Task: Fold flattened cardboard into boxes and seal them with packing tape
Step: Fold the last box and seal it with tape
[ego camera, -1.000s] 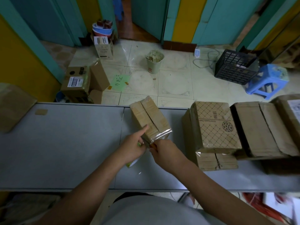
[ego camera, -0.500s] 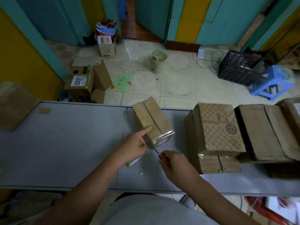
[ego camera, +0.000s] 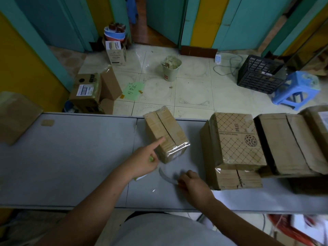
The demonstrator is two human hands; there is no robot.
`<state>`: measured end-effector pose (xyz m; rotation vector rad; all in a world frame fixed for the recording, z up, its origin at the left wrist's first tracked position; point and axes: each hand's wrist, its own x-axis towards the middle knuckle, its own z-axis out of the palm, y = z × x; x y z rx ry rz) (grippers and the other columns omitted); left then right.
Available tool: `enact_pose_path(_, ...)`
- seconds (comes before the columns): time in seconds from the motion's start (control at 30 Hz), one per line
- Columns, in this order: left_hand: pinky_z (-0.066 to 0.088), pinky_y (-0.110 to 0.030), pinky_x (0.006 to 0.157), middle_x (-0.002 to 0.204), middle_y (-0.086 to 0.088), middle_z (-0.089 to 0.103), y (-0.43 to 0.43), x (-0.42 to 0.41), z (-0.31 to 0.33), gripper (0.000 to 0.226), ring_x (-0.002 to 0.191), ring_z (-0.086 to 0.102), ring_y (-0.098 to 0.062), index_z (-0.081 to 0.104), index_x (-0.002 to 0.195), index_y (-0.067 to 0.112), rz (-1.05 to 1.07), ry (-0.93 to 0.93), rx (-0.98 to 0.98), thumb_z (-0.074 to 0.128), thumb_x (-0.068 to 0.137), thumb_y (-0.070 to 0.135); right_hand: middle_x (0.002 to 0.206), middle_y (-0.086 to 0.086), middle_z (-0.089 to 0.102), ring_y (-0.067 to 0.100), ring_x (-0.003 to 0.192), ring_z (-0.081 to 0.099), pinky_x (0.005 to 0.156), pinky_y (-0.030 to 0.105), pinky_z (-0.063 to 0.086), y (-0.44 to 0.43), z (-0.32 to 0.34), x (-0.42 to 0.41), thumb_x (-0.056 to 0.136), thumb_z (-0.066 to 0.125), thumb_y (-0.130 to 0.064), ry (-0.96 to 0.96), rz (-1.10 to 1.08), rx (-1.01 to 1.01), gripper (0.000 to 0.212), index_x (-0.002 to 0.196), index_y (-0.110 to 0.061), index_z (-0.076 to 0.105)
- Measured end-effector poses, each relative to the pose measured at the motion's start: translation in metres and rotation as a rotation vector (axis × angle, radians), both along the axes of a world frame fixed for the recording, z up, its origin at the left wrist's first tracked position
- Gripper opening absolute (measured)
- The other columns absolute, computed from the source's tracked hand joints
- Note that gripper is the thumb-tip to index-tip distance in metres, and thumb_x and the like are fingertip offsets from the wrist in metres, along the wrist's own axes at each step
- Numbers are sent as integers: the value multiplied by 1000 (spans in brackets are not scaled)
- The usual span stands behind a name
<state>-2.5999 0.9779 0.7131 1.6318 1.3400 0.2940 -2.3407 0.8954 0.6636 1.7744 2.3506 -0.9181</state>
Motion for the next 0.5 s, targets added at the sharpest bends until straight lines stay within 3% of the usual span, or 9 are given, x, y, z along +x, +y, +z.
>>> enact_pose_path(0.13, 54, -22, 82, 96, 24, 68, -7, -2, -5, 97, 88, 67, 3, 11, 152, 75, -15, -8, 56, 72, 98, 22, 130, 3, 55, 22, 121, 53, 98, 27, 44, -2, 3, 4, 102, 63, -31, 52, 10, 44, 33, 134, -22, 65)
enact_pose_path(0.2, 53, -21, 80, 100, 29, 68, -11, -2, -8, 97, 91, 66, 4, 9, 154, 75, -13, -8, 86, 72, 99, 25, 120, 1, 60, 22, 111, 59, 90, 31, 50, 6, 22, 0, 96, 68, -24, 217, -50, 183, 26, 121, -17, 71)
enact_pose_path(0.3, 48, -16, 79, 100, 29, 68, -18, -4, -13, 96, 94, 66, 5, 9, 154, 74, 18, 20, 134, 72, 100, 26, 112, -6, 59, 16, 103, 56, 85, 27, 47, 33, 61, -12, 98, 61, -20, 416, -66, 469, 18, 113, -20, 70)
enact_pose_path(0.37, 49, -18, 81, 107, 30, 69, -22, -7, -16, 94, 98, 66, 3, 12, 154, 74, 37, 73, 197, 72, 100, 26, 114, -7, 62, 18, 107, 55, 87, 32, 46, 60, 78, -19, 97, 60, -20, 389, -50, 531, 21, 116, -21, 69)
enact_pose_path(0.5, 57, -32, 88, 126, 23, 70, -28, -21, -23, 92, 107, 67, -7, 9, 159, 67, 78, 166, 369, 68, 102, 26, 137, -7, 60, 20, 129, 48, 97, 43, 47, 96, 79, -25, 99, 63, -25, 148, -4, 356, 33, 132, -25, 67)
